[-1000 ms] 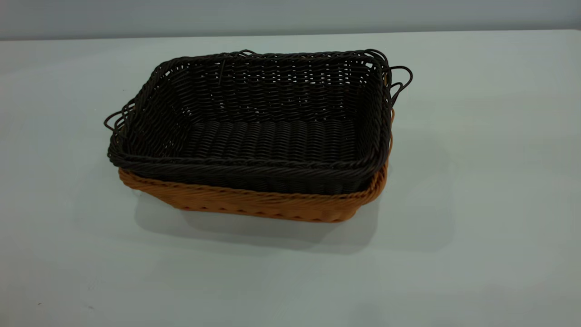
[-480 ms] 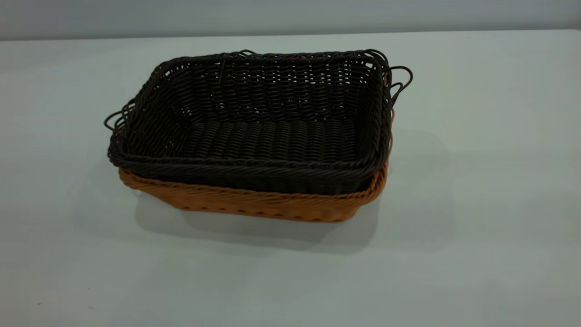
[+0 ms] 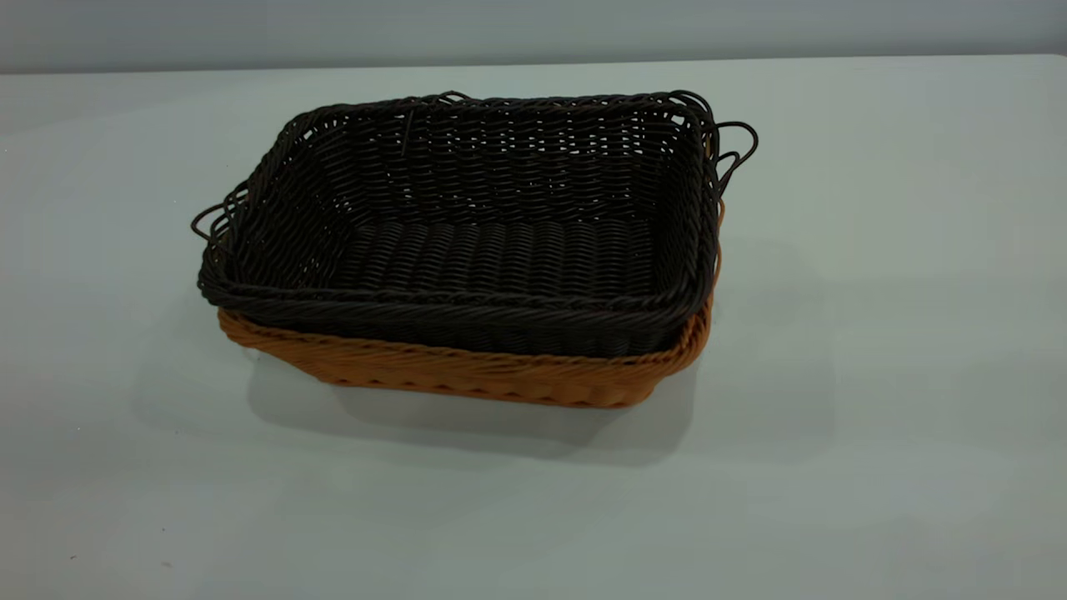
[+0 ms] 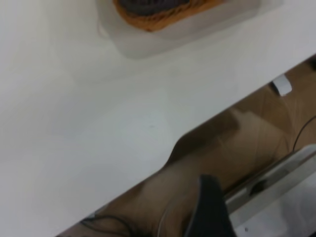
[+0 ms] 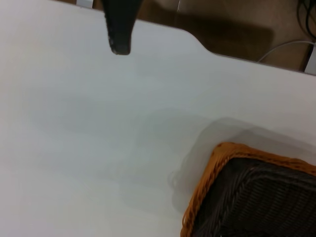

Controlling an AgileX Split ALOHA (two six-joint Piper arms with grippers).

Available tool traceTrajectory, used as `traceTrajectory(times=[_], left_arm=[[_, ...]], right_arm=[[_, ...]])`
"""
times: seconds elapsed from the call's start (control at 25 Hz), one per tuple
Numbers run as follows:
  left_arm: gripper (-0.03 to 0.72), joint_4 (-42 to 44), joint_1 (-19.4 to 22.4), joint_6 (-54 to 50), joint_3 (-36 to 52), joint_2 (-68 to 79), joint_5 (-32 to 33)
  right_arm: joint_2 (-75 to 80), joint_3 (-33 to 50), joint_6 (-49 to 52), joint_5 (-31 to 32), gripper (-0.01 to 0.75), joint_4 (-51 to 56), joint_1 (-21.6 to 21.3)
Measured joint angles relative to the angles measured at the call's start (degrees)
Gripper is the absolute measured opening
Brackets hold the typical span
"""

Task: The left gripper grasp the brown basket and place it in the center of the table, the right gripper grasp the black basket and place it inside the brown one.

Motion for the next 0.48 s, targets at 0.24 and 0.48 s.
traceTrajectory(times=[0.24,0.48], left_arm=[[0.494,0.00,-0.05,0.00,0.00,-3.92,0.16],[0.494,-0.09,10.07,-0.01,0.00,-8.20,0.27]], right_arm=[[-1.27,0.00,0.00,0.00,0.519,0.06,-0.91],[-11.36,0.00,0.00,-0.02,0.519,0.11,-7.29]])
